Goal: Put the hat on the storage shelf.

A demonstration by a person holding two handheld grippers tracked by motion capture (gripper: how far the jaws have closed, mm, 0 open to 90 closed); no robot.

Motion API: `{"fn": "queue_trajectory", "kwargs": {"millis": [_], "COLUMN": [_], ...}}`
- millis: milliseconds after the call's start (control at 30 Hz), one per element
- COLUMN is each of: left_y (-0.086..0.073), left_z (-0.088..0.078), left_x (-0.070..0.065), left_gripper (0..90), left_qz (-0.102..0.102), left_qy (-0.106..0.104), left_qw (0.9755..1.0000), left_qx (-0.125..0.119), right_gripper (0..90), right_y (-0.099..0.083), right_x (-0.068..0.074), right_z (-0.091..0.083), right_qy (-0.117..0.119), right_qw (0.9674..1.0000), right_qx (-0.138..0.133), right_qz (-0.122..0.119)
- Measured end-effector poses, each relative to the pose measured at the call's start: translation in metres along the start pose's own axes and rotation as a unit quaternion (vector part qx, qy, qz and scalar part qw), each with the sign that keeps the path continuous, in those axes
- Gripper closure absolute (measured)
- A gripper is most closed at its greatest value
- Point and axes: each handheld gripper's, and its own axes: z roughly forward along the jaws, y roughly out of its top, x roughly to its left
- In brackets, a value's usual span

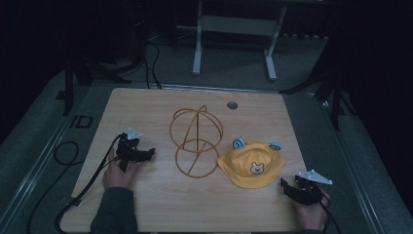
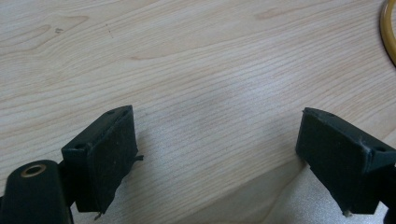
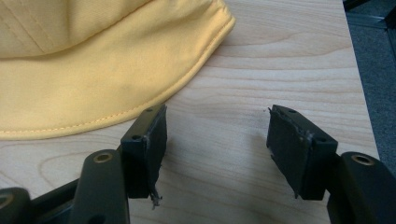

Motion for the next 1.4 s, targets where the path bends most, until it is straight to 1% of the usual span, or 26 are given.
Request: {"fn": "queue_trajectory", "kwargs": {"millis": [367, 533, 667, 767, 833, 867, 933, 1100, 1233, 1267, 1300, 1333, 1400], "left_y": [0.000, 0.000, 0.000, 0.000, 0.000, 0.000, 0.000, 0.000, 0.000, 0.000, 0.000, 0.000, 0.000], "left_z": [0.000, 0.000, 0.000, 0.000, 0.000, 0.000, 0.000, 0.000, 0.000, 0.000, 0.000, 0.000, 0.000], "left_x": [0.000, 0.000, 0.000, 0.000, 0.000, 0.000, 0.000, 0.000, 0.000, 0.000, 0.000, 0.000, 0.000], "left_gripper": [12.3, 12.3, 12.2, 12.3, 12.2, 12.2, 12.2, 12.2, 12.2, 12.2, 12.2, 12.2, 12.2], "left_qz": [0.000, 0.000, 0.000, -0.001, 0.000, -0.001, 0.000, -0.001, 0.000, 0.000, 0.000, -0.001, 0.000], "left_qy": [0.001, 0.001, 0.001, 0.001, 0.001, 0.001, 0.001, 0.001, 0.001, 0.001, 0.001, 0.001, 0.001], "left_qw": [1.0000, 1.0000, 1.0000, 1.0000, 1.0000, 1.0000, 1.0000, 1.0000, 1.0000, 1.0000, 1.0000, 1.0000, 1.0000], "left_qx": [0.000, 0.000, 0.000, 0.000, 0.000, 0.000, 0.000, 0.000, 0.000, 0.000, 0.000, 0.000, 0.000], "right_gripper": [37.9, 37.9, 37.9, 37.8, 37.9, 38.0, 38.0, 37.8, 37.8, 37.8, 39.5, 39.5, 40.8], "right_y": [0.000, -0.002, 0.001, 0.003, 0.005, 0.008, 0.010, 0.013, 0.018, 0.018, 0.021, 0.021, 0.024], "right_x": [0.001, 0.002, 0.002, 0.000, 0.000, 0.000, -0.002, -0.006, -0.008, -0.008, -0.009, -0.009, -0.010], "right_z": [0.000, 0.000, 0.000, 0.000, 0.000, 0.000, 0.001, 0.000, 0.001, 0.001, 0.001, 0.001, 0.001], "right_qy": [-0.003, -0.008, -0.009, -0.002, -0.001, 0.002, 0.009, 0.024, 0.034, 0.034, 0.043, 0.043, 0.055], "right_qw": [1.0000, 0.9999, 0.9999, 0.9999, 0.9998, 0.9996, 0.9992, 0.9980, 0.9959, 0.9959, 0.9943, 0.9943, 0.9920], "right_qx": [0.001, -0.006, 0.005, 0.015, 0.019, 0.029, 0.038, 0.053, 0.075, 0.075, 0.084, 0.084, 0.097], "right_qz": [0.001, 0.006, 0.007, 0.000, 0.000, -0.004, -0.011, -0.025, -0.038, -0.038, -0.049, -0.049, -0.060]}}
